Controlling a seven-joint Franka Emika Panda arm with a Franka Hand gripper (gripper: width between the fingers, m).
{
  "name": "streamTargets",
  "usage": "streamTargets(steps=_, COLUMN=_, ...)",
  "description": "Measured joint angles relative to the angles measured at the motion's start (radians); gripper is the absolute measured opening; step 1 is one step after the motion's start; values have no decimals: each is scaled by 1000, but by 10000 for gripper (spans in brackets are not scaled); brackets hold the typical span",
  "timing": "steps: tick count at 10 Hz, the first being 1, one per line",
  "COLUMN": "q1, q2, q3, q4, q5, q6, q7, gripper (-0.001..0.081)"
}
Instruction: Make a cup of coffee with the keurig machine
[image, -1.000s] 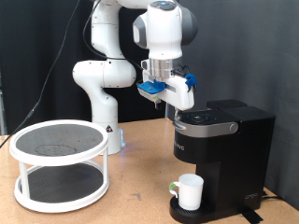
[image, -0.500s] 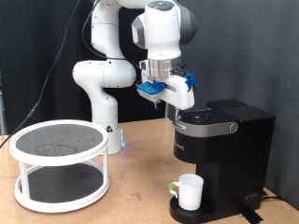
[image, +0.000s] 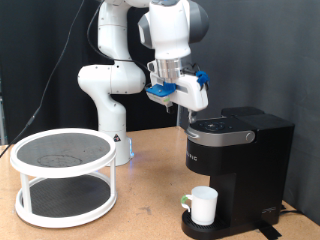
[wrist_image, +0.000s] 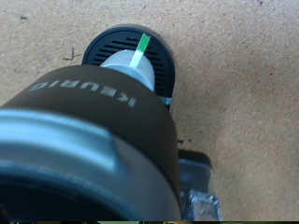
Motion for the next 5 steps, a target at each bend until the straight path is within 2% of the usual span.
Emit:
streamTargets(steps=3, q1=0, q2=-34, q3=-15, q4=-3, q5=42, q6=-14, q7=-24, gripper=734)
streamTargets(steps=5, q1=1, q2=-33, q3=-16, q4=-1, q5=139, q6=38, q7=-51, gripper=734)
